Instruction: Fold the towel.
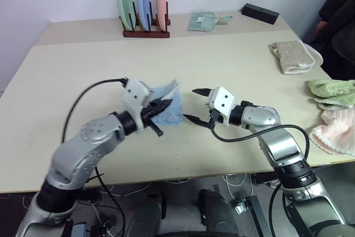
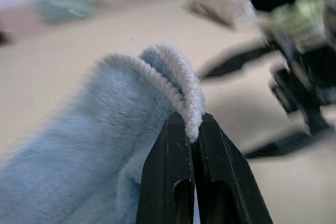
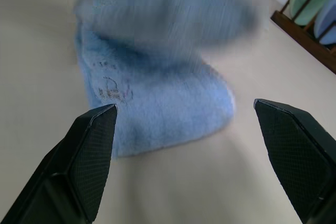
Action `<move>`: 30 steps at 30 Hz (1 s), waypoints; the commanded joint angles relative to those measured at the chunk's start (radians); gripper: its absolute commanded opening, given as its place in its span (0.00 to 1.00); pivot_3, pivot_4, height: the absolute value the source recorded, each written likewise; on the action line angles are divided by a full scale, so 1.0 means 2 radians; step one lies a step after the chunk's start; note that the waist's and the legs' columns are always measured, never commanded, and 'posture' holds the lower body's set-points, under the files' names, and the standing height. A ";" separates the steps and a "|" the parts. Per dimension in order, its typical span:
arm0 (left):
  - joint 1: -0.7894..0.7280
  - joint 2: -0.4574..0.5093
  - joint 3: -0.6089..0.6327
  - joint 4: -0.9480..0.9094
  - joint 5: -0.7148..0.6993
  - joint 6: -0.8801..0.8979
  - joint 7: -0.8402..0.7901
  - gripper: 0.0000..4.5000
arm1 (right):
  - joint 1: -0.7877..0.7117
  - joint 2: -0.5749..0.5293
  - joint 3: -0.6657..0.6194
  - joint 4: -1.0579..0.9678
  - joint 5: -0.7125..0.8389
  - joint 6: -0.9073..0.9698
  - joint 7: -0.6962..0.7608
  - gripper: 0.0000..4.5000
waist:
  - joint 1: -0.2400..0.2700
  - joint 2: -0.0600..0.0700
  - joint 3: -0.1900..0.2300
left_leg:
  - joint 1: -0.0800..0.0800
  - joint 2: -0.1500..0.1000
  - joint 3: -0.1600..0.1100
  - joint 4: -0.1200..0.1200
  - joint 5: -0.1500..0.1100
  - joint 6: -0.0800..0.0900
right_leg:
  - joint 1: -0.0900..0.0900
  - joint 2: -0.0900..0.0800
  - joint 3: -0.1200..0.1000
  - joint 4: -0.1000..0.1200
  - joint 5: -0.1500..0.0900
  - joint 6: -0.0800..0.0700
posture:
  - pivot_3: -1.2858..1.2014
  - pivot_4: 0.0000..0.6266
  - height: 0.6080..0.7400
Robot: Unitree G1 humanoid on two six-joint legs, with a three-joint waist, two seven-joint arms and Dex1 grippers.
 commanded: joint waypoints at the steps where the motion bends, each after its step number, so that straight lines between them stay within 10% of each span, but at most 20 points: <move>1: -0.014 -0.010 -0.022 0.005 0.034 -0.011 -0.022 0.01 | 0.006 -0.007 -0.018 -0.022 0.003 -0.001 -0.005 0.95 | -0.001 0.000 0.000 | 0.000 0.000 0.000 0.000 0.000 0.000 | 0.000 0.000 0.000 0.000 0.000 0.000 | 0.52 0.24 1.00; 5: -0.009 -0.016 -0.032 0.013 0.058 -0.004 -0.035 0.01 | 0.013 -0.011 -0.026 -0.026 0.003 0.004 -0.012 0.95 | -0.001 0.000 0.000 | 0.000 0.000 0.000 0.000 0.000 0.000 | 0.000 0.000 0.000 0.000 0.000 0.000 | 0.52 0.24 1.00; 14: 0.017 -0.037 0.096 -0.032 -0.041 0.051 -0.033 0.86 | 0.005 -0.026 -0.029 0.004 -0.021 -0.001 -0.023 0.95 | -0.002 0.000 0.000 | 0.000 0.000 0.000 0.000 0.000 0.000 | 0.000 0.000 0.000 0.000 0.000 0.000 | 0.52 0.24 1.00; 17: 0.032 -0.043 0.181 -0.042 -0.124 0.079 -0.012 0.87 | -0.005 -0.027 -0.042 0.015 -0.019 0.007 -0.029 0.83 | -0.001 0.000 0.000 | 0.000 0.001 0.000 0.000 0.000 0.000 | 0.000 0.000 0.000 0.000 0.000 0.000 | 0.52 0.24 1.00; 21: 0.052 -0.024 0.280 -0.033 -0.135 0.056 0.015 0.55 | -0.025 -0.006 -0.066 0.001 0.023 0.041 -0.031 0.44 | -0.002 0.000 0.000 | 0.000 0.001 0.000 0.000 0.000 0.000 | 0.000 0.000 0.000 0.000 0.000 0.000 | 0.52 0.24 1.00; 25: 0.045 -0.026 0.237 -0.003 -0.057 0.031 0.041 0.10 | -0.045 0.035 -0.056 -0.020 0.056 0.086 -0.032 0.00 | 0.000 0.000 0.000 | 0.000 0.000 0.000 0.000 0.000 0.000 | 0.000 0.000 0.000 0.000 0.000 0.000 | 0.52 0.24 1.00; 30: 0.049 -0.043 0.128 0.044 0.045 -0.005 0.039 0.10 | -0.059 0.085 0.000 -0.002 0.028 0.104 -0.052 0.00 | 0.000 0.000 0.000 | 0.000 0.000 0.000 0.001 0.000 0.000 | 0.000 0.000 0.000 0.000 0.000 0.000 | 0.52 0.24 1.00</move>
